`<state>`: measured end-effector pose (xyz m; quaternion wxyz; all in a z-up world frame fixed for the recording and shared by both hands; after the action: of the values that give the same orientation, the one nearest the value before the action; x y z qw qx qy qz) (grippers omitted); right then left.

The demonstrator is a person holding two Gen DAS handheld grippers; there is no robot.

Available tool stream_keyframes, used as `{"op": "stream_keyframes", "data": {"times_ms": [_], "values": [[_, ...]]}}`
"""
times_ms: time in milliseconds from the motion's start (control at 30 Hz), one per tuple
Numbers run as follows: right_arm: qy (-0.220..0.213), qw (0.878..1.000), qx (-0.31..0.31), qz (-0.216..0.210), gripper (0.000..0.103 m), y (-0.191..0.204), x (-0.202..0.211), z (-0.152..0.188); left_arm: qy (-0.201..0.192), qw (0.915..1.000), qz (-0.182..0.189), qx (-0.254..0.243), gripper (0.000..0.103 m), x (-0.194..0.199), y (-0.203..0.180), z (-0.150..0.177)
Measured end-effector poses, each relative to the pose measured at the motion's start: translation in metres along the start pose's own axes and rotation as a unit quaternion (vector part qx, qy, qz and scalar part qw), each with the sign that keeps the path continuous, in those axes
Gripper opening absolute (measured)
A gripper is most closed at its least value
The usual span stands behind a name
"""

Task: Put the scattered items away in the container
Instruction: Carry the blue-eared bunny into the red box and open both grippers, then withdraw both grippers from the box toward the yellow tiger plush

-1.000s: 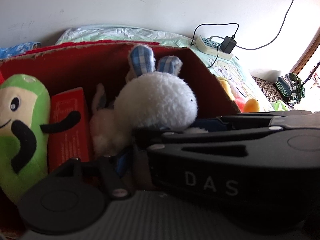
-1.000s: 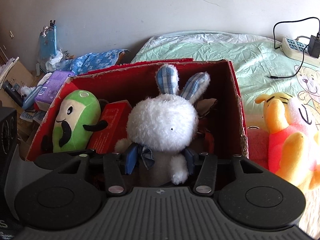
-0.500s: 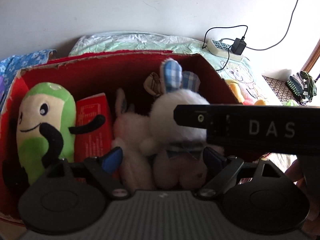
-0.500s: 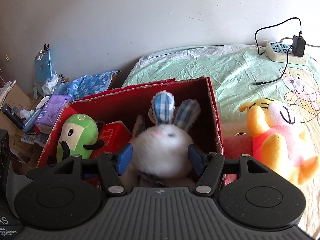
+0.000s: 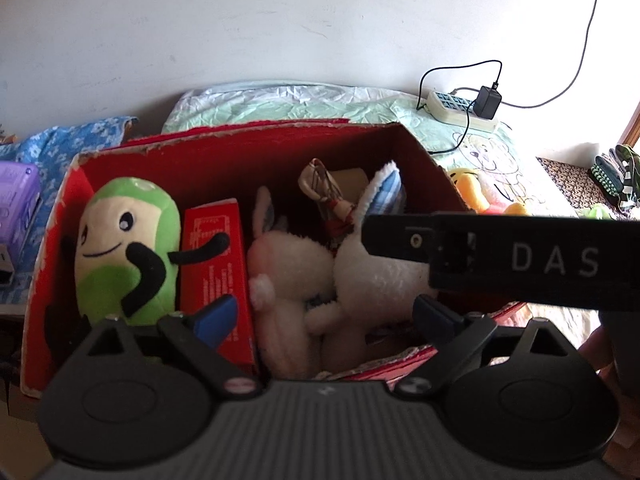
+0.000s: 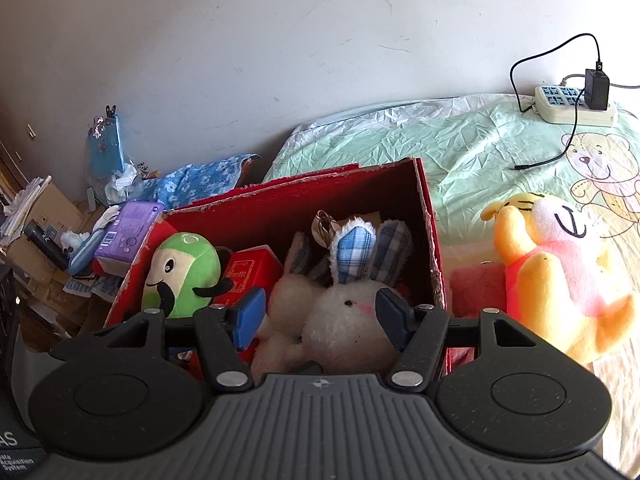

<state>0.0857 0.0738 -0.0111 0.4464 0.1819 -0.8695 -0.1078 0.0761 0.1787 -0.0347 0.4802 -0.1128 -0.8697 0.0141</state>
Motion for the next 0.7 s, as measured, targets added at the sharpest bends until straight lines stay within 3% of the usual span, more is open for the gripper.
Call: {"op": "stream_keyframes", "data": {"times_ms": [200,400,533,700], "values": [[-0.004,1.000,0.006,-0.030,0.065,-0.002,0.014,0.010,-0.010,0.9997,-0.014,0.020,0.095,0.011,-0.002,0.004],[-0.031,0.997,0.013,-0.062,0.065,-0.021,0.048,0.011,-0.029,0.9994,-0.010,0.015,0.096,0.021,-0.031,0.000],[-0.060,0.996,-0.009,-0.071,0.066,-0.054,0.074,0.014,-0.063,0.9979,-0.010,-0.007,0.096,0.031,-0.063,-0.005],[-0.067,0.992,-0.082,-0.062,0.069,-0.116,0.093,0.022,-0.092,0.9940,0.006,-0.058,0.096,0.035,-0.115,-0.008]]}}
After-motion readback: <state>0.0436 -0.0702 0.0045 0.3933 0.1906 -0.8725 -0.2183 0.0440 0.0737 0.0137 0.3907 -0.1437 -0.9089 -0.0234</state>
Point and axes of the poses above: each gripper's, at about its wrist camera, not at the fingertips, and x roughly against the way its jaws point, y to its left, z to its underside, the point moved 7 cm from there along -x, roughly the way its jaws point, and after that the axes turned 8 degrees about y, right-handed, at the moved point
